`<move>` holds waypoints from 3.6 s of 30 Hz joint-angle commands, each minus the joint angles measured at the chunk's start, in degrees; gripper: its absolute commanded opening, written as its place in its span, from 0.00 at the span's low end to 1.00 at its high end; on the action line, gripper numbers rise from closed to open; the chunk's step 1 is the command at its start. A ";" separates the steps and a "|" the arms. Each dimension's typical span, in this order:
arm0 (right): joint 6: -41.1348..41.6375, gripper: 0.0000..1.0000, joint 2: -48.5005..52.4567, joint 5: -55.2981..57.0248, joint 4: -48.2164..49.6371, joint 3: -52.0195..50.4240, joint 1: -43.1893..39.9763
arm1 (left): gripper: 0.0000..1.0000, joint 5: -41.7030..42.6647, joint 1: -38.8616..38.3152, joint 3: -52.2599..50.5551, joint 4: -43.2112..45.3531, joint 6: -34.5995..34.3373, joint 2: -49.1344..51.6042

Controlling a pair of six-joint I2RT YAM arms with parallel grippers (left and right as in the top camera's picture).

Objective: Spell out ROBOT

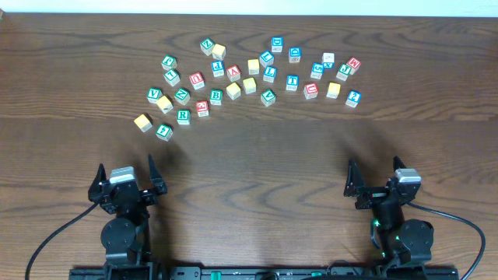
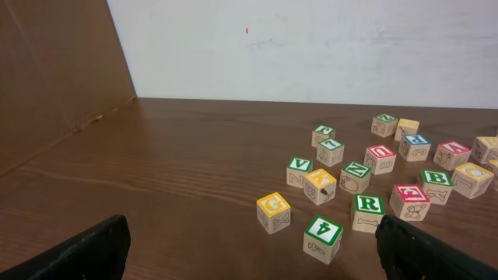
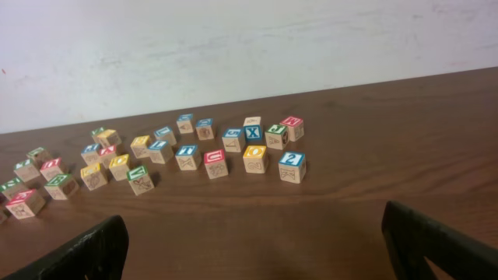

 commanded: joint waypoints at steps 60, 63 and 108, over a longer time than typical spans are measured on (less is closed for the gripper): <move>-0.83 0.99 -0.31 -0.11 -0.07 -0.22 -0.39 | 0.99 -0.50 0.26 0.59 -0.55 -0.74 -0.31; -0.83 0.99 -0.31 -0.13 -0.07 -0.22 -0.39 | 0.99 1.09 0.26 0.66 -0.55 -0.74 -0.31; -0.83 0.99 -0.31 -0.11 -0.07 -0.22 -0.39 | 0.99 19.08 0.26 57.57 -23.19 -2.05 62.97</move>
